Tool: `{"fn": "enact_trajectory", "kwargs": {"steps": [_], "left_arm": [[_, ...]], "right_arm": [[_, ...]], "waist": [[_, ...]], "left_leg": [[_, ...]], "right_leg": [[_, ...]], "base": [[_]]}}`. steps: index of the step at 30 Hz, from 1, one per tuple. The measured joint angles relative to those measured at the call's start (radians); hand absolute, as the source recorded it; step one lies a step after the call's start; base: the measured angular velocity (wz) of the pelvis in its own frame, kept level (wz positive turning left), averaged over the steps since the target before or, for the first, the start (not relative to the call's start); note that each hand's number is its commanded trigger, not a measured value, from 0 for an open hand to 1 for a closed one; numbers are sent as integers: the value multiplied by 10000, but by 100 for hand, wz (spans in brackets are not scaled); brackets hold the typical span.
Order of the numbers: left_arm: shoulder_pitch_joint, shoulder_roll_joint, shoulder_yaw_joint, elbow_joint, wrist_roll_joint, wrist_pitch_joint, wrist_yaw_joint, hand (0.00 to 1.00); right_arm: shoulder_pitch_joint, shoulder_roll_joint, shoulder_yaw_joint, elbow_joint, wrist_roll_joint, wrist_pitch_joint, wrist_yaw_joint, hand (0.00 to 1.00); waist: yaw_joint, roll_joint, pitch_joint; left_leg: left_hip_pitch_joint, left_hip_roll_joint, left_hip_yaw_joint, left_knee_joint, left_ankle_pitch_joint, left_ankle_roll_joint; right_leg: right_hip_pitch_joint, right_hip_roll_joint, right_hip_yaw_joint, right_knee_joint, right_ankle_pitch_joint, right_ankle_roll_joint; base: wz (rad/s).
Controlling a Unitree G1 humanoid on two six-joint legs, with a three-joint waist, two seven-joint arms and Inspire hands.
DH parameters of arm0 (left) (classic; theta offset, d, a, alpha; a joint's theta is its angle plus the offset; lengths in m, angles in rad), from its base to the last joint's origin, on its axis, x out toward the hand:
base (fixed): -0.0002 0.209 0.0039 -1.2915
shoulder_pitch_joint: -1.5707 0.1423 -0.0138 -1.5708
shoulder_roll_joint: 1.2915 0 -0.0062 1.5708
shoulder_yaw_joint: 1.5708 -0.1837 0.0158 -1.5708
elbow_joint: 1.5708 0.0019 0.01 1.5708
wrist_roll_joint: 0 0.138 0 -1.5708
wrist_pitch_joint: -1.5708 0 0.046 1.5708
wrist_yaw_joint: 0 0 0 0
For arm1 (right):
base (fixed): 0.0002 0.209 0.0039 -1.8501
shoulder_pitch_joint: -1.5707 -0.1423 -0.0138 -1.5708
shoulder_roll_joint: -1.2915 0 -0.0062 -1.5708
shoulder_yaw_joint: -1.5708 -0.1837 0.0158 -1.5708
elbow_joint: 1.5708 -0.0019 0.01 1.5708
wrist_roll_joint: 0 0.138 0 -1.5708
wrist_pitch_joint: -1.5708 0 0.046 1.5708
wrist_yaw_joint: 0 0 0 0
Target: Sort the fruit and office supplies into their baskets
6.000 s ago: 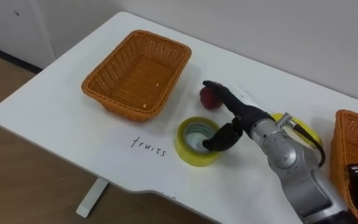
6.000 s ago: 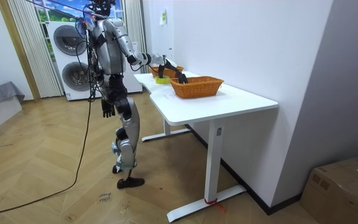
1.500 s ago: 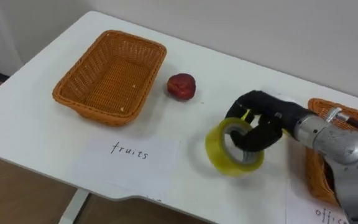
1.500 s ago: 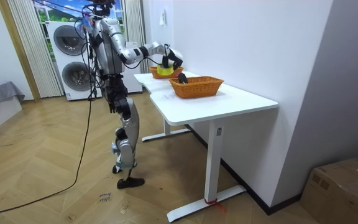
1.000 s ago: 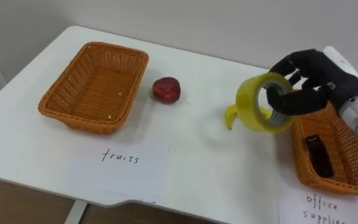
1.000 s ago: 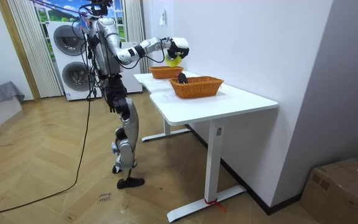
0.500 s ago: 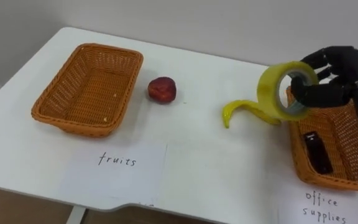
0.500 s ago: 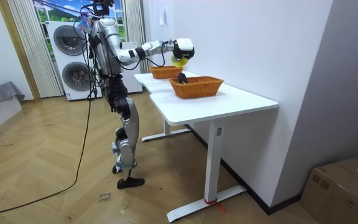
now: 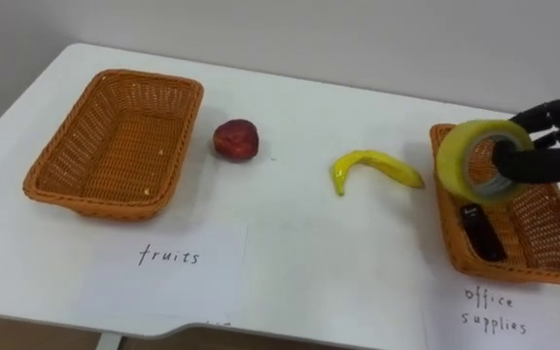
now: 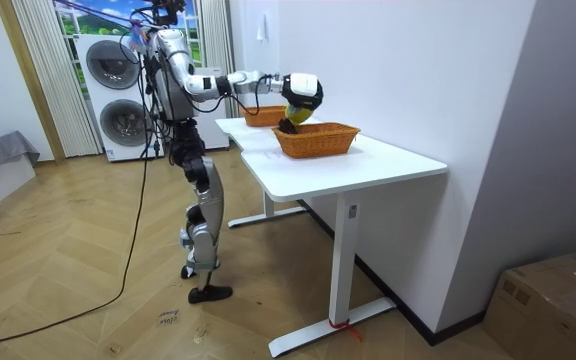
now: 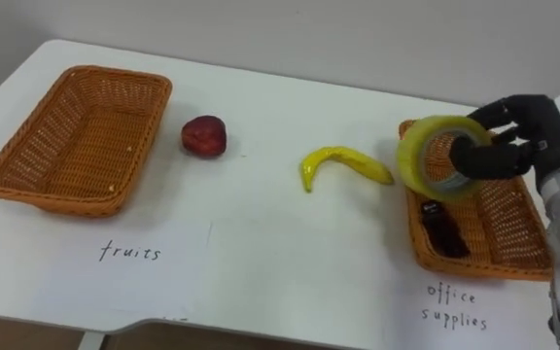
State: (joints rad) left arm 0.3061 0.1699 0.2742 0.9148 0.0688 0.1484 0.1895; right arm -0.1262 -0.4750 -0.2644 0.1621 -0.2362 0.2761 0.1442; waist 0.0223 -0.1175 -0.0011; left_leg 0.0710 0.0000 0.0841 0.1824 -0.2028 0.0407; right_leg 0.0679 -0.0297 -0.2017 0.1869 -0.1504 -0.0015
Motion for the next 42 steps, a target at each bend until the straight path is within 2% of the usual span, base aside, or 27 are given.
{"fn": "enact_trajectory", "kwargs": {"steps": [6,14,19,35,36,37,38,39,40,42], "left_arm": [[1,1,0,-56,1,-1,-48,0],[0,15,-4,87,6,-12,-48,0],[22,14,-4,90,9,-12,-49,0],[-37,13,-7,87,4,-35,-19,0],[-45,13,-7,88,-2,-37,-13,0],[-59,13,-7,88,-3,-40,-10,0],[-62,13,-7,88,-4,-41,-9,0],[-63,13,-8,88,-5,-41,-9,0],[-72,13,-7,88,-5,-41,-9,0],[-86,13,-7,89,-5,-41,-9,0]], "right_arm": [[0,-1,-4,161,-1,0,1,100],[6,-3,-6,718,-52,-57,-36,100],[7,-3,-10,961,-68,-99,-146,100],[7,-2,-6,1234,-191,-168,-239,99],[7,-2,-5,1234,-305,-173,-230,85],[7,-2,0,1234,-410,-174,-228,53],[7,-1,7,1234,-467,-173,-228,11],[7,-1,15,1234,-527,-173,-226,3],[6,-1,15,1234,-539,-173,-227,0],[6,-1,15,1234,-669,-174,-227,0]], "waist": [[-180,20,-7],[-164,27,-5],[-156,83,-36],[-153,111,-5],[-152,100,-5],[-146,89,-7],[-145,86,-9],[-142,78,-12],[-140,68,-15],[-135,48,-14]], "left_leg": [[-6,24,37,42,-3,-10],[-10,26,111,44,-6,-9],[-59,37,140,37,-3,-11],[52,26,192,-5,-4,-11],[52,24,192,-6,-4,-11],[52,23,196,-7,-4,-11],[56,23,196,-7,-4,-11],[72,23,196,-4,-4,-11],[82,23,194,-4,-4,-10],[88,24,194,-5,-4,-11]], "right_leg": [[-4,30,63,8,6,-10],[-31,29,64,1,11,-19],[-109,39,74,16,20,-32],[-13,35,99,-20,14,-23],[-12,33,105,-23,11,-21],[-10,33,113,-27,9,-20],[-8,33,121,-29,9,-20],[-4,34,134,-31,8,-20],[-2,34,129,-32,6,-18],[0,33,130,-38,5,-19]], "base": [[-1],[-2],[-1],[0],[0],[0],[0],[0],[0],[0]]}}
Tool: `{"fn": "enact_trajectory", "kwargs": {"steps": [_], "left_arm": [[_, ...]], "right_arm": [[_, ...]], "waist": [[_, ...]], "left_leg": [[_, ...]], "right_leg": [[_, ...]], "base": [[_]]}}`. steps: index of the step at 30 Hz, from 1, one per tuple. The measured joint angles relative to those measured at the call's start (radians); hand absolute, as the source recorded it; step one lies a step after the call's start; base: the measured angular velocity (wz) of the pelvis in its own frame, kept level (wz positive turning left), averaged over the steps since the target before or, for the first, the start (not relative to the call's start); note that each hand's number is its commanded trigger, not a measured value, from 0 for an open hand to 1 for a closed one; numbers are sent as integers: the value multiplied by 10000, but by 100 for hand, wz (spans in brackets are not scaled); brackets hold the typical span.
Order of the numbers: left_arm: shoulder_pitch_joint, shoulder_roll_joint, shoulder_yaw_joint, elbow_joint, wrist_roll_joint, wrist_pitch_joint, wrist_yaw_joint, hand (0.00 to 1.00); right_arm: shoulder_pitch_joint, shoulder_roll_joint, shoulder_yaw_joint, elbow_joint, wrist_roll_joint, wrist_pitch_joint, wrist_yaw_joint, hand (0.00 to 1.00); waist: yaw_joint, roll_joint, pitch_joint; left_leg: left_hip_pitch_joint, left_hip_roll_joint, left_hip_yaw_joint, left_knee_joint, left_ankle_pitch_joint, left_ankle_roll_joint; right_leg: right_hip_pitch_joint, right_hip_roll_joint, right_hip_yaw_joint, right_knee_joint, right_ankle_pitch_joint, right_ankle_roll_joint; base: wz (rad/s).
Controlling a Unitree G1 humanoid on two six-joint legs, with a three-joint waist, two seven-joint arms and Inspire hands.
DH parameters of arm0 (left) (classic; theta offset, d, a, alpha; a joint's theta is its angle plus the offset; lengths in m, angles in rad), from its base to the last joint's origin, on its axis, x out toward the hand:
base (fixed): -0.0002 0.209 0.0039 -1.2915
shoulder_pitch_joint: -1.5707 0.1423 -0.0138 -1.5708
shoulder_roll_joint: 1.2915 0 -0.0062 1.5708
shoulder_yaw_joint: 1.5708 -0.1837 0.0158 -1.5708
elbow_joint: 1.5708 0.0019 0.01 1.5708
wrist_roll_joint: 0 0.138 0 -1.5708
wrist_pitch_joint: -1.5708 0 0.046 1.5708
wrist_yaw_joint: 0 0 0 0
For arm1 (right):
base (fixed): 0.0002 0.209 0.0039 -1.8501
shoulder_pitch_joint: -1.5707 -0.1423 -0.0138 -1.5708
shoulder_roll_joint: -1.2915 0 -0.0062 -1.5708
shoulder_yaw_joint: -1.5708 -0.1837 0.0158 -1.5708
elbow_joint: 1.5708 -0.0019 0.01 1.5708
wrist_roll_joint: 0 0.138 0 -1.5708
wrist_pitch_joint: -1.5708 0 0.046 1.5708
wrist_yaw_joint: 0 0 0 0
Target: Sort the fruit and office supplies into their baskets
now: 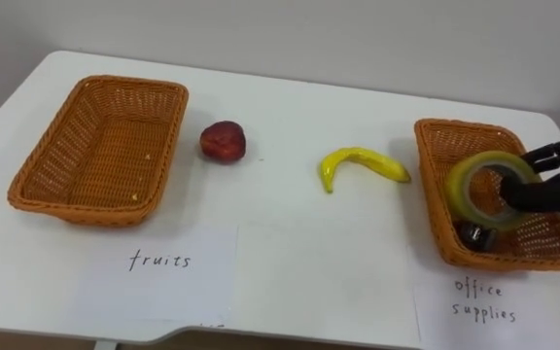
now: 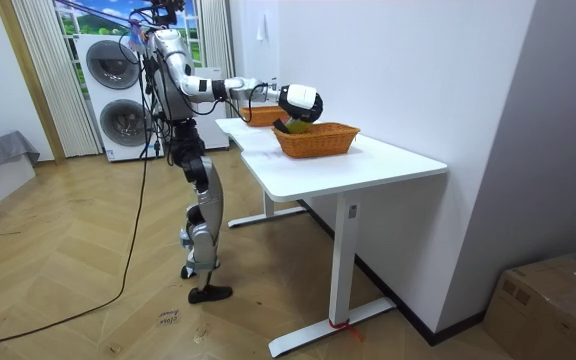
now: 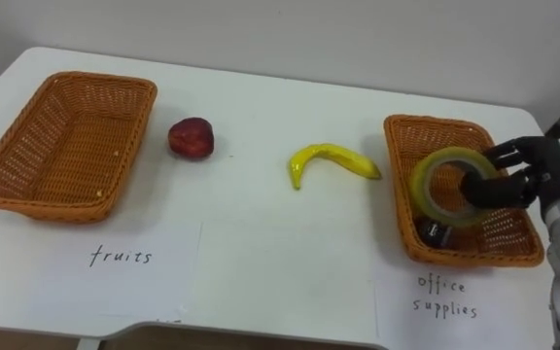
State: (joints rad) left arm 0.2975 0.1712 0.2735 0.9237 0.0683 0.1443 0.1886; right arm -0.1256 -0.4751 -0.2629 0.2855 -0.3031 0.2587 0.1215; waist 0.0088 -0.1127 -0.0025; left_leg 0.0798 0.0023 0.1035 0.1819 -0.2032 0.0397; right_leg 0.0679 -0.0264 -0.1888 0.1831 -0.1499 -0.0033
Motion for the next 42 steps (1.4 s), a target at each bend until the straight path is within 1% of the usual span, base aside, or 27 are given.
{"fn": "enact_trajectory", "kwargs": {"steps": [9,18,29,32,34,37,42], "left_arm": [[-8,-2,0,1,0,1,-3,0],[-3,-3,1,17,-369,2,-39,0],[1,1,2,5,-375,3,-99,0],[-22,1,-12,5,-388,3,-186,0],[-97,9,-12,8,-450,2,-231,0],[-125,13,-3,31,-570,2,-243,0],[-179,38,-17,32,-625,2,-244,0]], "right_arm": [[0,1,7,0,-216,-14,15,0],[0,2,4,-2,-195,-67,14,0],[-29,0,-13,-318,-132,-76,30,0],[-81,0,-7,-320,-137,-81,98,0],[-83,0,-7,-326,-156,-81,143,0],[-84,-1,-22,-385,-188,-79,154,0],[-232,-2,-21,-677,-101,-80,151,0]], "waist": [[-2,-76,5],[-9,-71,6],[-39,-71,2],[-25,-67,38],[-22,-82,43],[-23,-105,21],[-43,-112,9]], "left_leg": [[4,0,4,1,0,0],[11,-1,2,-3,-1,1],[48,0,0,-10,1,3],[169,-1,-2,-25,-6,7],[178,-14,-3,-19,-9,9],[183,-21,0,-7,-13,14],[196,-15,0,19,-11,15]], "right_leg": [[9,1,-1,-19,0,1],[33,-5,-1,-14,0,1],[63,-8,7,21,-1,1],[176,-13,6,16,-9,9],[131,-30,28,12,-46,14],[138,-20,73,27,-58,19],[167,-14,84,70,-56,17]], "base": [[0],[0],[0],[0],[0],[0],[0]]}}
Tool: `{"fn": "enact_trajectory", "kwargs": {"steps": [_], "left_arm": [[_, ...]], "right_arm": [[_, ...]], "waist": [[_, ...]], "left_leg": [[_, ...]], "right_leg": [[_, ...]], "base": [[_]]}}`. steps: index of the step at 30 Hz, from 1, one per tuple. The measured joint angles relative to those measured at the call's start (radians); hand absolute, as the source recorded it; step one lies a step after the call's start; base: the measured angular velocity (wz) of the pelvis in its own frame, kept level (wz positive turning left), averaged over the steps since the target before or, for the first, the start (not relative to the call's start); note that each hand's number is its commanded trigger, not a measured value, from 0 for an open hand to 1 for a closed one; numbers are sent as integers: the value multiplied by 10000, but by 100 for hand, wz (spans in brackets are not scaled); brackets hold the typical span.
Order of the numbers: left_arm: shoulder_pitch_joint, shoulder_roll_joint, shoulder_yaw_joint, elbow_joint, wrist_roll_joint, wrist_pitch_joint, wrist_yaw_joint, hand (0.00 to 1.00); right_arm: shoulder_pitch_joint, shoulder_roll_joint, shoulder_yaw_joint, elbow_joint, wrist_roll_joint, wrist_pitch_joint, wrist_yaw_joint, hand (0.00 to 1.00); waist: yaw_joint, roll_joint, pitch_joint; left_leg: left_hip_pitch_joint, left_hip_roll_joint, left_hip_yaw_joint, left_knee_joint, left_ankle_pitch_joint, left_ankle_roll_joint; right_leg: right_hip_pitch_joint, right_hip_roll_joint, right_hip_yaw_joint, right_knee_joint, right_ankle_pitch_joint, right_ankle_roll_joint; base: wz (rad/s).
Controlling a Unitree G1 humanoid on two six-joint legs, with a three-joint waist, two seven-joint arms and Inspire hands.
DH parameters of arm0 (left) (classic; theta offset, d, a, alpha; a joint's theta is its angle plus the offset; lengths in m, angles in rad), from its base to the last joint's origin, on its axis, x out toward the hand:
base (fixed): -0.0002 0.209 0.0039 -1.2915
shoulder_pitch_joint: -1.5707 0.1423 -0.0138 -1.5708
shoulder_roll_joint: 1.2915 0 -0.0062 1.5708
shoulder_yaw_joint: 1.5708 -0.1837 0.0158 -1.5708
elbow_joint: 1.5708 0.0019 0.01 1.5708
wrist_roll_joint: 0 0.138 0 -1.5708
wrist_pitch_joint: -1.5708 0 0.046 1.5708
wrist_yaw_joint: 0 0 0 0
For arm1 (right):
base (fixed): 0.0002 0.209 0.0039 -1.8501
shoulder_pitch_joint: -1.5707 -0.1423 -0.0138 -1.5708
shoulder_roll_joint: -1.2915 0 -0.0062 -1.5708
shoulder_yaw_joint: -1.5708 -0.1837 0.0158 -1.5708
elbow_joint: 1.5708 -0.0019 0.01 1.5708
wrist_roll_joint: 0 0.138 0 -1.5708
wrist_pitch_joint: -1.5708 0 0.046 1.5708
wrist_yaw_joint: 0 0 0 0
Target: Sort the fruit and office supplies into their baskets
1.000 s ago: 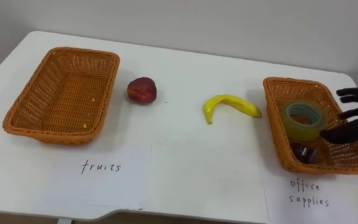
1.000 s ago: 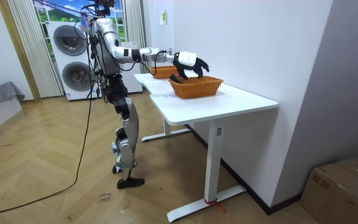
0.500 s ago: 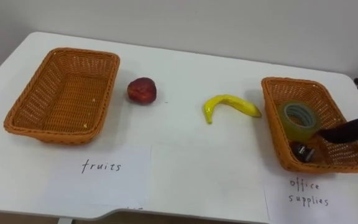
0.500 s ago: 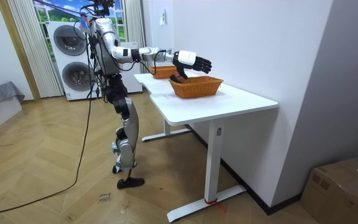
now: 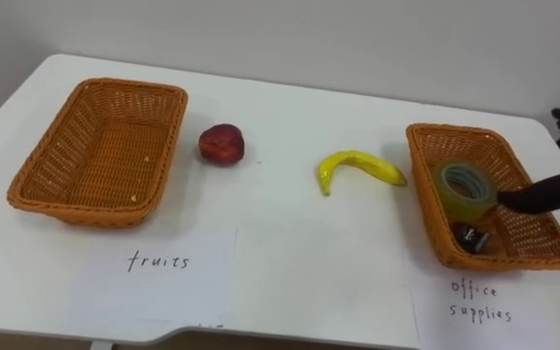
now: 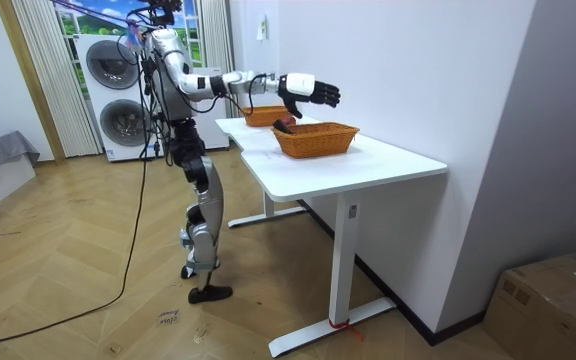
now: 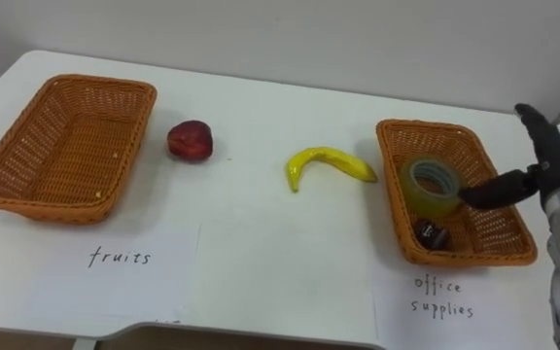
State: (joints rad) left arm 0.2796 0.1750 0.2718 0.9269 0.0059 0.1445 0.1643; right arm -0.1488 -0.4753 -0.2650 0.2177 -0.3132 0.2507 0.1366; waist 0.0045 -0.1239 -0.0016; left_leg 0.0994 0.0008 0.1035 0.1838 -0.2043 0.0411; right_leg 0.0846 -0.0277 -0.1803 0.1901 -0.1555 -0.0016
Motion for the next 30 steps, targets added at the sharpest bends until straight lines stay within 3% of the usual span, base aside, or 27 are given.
{"fn": "enact_trajectory", "kwargs": {"steps": [5,12,17,30], "left_arm": [[-14,33,11,-21,-121,0,1,0],[246,19,123,63,-13,-71,86,0],[422,28,125,173,-13,-85,301,0],[658,152,97,166,-10,-78,502,0]], "right_arm": [[-239,-2,2,-295,15,14,-10,0],[-137,-12,-21,-2385,-80,-13,117,0],[-137,-12,-18,-2536,132,-18,110,0],[-137,-11,115,-2614,1115,-9,61,0]], "waist": [[4,-45,-26],[24,-51,-39],[101,-177,-97],[554,-328,-26]], "left_leg": [[2,-2,16,-46,0,-1],[-23,6,111,-164,4,-2],[-53,17,109,-219,2,-3],[-109,16,9,-190,-3,-7]], "right_leg": [[-6,1,-1,-35,0,0],[-134,40,149,-33,0,1],[-194,49,139,-23,1,3],[-168,35,65,-8,7,0]], "base": [[0],[-5],[0],[2]]}}
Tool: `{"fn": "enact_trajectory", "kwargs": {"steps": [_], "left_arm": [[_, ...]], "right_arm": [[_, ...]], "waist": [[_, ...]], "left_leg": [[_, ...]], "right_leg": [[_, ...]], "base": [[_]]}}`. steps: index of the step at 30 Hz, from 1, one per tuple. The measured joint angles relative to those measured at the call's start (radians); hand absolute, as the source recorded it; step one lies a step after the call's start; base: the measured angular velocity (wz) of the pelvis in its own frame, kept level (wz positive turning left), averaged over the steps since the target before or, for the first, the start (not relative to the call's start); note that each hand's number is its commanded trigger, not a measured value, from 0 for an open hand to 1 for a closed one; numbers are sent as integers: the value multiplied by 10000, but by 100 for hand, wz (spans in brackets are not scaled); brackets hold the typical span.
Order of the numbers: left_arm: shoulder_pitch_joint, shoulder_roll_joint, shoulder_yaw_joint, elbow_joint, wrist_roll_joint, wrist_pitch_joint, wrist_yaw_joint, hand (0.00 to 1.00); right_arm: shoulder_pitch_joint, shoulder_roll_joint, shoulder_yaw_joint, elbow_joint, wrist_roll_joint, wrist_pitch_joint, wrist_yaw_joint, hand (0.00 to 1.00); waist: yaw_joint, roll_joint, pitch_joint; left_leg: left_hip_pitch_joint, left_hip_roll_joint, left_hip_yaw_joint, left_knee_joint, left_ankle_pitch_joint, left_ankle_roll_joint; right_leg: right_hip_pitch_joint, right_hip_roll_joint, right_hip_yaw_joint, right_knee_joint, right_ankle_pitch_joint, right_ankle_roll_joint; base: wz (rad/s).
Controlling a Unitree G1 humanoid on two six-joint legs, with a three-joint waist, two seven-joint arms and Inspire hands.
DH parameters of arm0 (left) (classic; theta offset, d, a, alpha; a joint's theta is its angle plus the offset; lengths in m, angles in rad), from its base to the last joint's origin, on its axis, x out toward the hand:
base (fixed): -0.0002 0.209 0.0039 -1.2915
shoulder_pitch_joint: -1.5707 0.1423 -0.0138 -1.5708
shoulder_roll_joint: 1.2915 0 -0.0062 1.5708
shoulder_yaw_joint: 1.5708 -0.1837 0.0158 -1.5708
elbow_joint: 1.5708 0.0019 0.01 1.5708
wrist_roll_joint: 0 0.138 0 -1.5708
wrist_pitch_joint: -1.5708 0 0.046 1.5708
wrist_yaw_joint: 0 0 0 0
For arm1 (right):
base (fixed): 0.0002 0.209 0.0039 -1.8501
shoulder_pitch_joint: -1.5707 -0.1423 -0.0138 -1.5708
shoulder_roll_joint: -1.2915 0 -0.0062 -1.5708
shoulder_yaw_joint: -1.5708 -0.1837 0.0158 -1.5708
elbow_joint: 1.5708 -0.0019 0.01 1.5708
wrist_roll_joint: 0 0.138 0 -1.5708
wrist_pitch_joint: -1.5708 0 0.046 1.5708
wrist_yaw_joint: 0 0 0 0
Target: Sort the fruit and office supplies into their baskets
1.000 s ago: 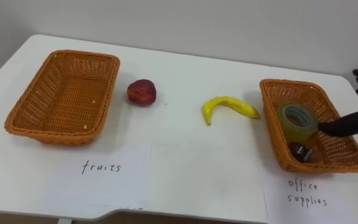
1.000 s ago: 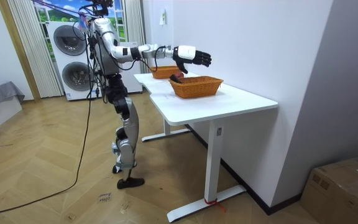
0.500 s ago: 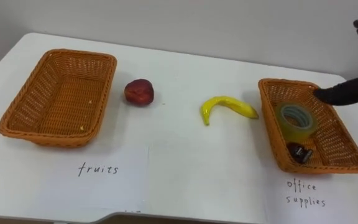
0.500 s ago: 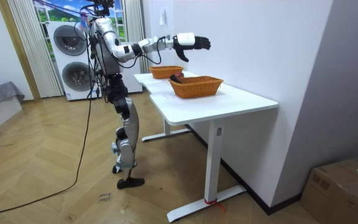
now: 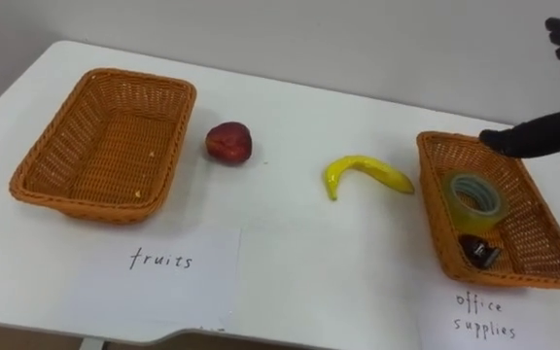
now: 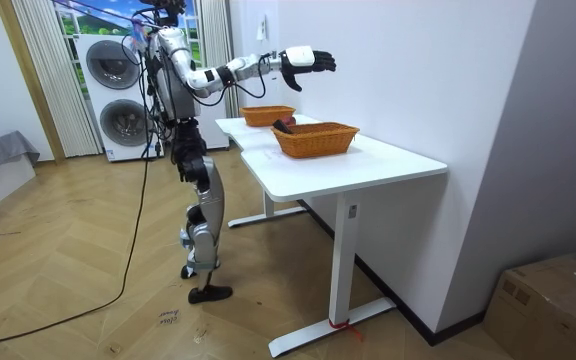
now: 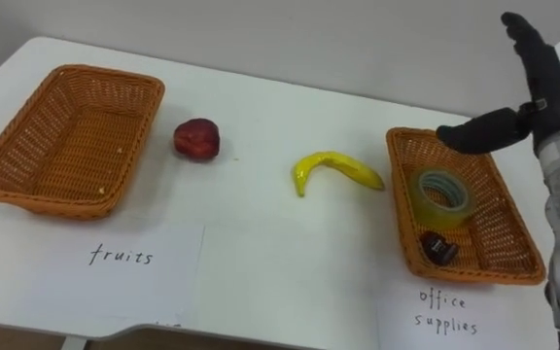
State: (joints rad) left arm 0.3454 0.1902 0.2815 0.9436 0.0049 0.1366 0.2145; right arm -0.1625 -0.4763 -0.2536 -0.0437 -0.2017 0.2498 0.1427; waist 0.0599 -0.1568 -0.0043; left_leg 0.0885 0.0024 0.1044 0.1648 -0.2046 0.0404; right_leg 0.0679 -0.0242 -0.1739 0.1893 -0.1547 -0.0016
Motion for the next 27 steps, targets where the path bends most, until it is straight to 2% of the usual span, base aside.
{"fn": "enact_trajectory", "kwargs": {"steps": [11,17,18,24,27], "left_arm": [[-22,149,-56,16,701,32,-42,0],[-119,301,-89,221,773,49,-102,0],[-149,320,-91,223,773,49,-104,0],[-449,428,-112,221,771,42,-100,0],[-477,613,-345,192,762,44,-90,0]], "right_arm": [[-3,-1,463,137,-112,0,-78,0],[-17,-3,973,136,-958,-100,-202,0],[-32,-4,1159,158,-1099,-109,-209,0],[-32,-4,1663,473,-997,-186,-191,0],[-34,-55,1894,760,-1021,-197,-205,0]], "waist": [[299,-120,28],[331,-237,84],[468,-232,87],[703,-255,99],[789,-313,87]], "left_leg": [[-250,-8,-78,127,-2,2],[-454,-2,-265,344,-73,-14],[-451,5,-263,358,-82,-18],[-642,1,-421,527,-103,-13],[-804,12,-528,617,-108,-21]], "right_leg": [[-142,-32,-219,26,13,-7],[-161,-14,-345,-9,15,-9],[-158,-9,-338,-12,16,-11],[-192,-40,-538,-16,21,-16],[-270,-52,-731,6,24,-20]], "base": [[2],[8],[0],[9],[11]]}}
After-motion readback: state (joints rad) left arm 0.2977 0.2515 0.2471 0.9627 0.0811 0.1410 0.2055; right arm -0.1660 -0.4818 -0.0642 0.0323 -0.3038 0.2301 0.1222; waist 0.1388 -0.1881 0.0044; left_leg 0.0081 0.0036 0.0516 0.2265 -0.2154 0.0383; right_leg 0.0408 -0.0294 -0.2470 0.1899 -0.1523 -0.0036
